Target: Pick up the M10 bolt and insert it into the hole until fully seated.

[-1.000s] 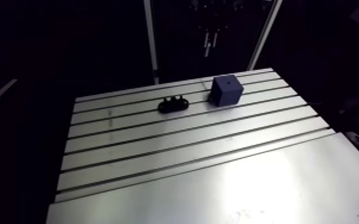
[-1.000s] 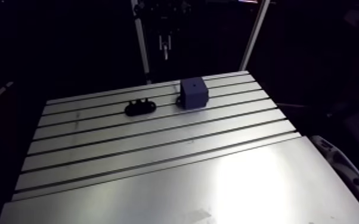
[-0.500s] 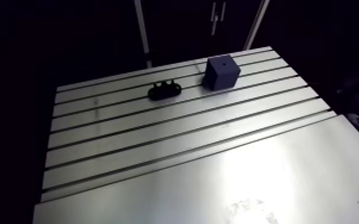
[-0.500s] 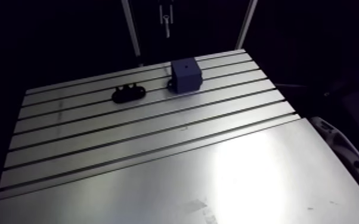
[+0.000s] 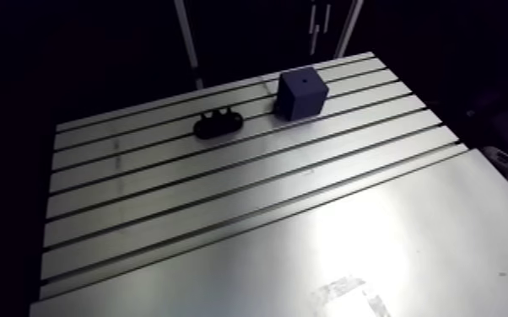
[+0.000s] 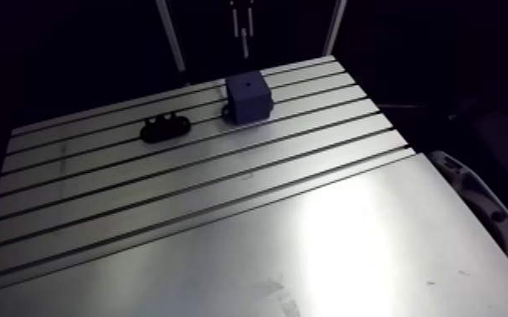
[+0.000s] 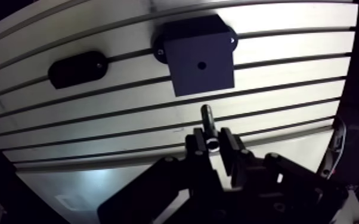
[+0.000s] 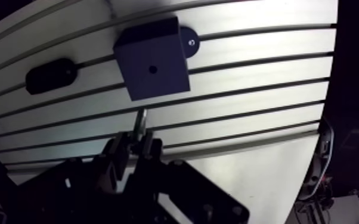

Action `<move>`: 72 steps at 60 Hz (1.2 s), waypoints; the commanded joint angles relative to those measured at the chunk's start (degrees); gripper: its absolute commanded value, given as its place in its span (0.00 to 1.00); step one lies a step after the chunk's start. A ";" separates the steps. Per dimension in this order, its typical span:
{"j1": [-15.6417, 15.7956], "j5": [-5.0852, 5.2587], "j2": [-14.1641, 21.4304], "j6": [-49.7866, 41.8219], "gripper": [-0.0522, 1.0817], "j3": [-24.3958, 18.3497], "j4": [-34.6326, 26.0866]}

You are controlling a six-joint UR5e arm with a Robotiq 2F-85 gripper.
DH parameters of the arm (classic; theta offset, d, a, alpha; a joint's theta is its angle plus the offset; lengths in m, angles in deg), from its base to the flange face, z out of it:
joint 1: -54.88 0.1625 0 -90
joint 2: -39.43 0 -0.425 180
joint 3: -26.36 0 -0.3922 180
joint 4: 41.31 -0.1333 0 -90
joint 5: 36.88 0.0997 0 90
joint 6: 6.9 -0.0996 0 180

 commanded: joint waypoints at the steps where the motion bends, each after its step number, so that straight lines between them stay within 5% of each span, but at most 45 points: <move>1: -0.74 0.16 -1.18 0.02 1.00 0.08 -0.16; 72: -0.65 0.35 -5.41 -0.07 0.99 -1.33 0.37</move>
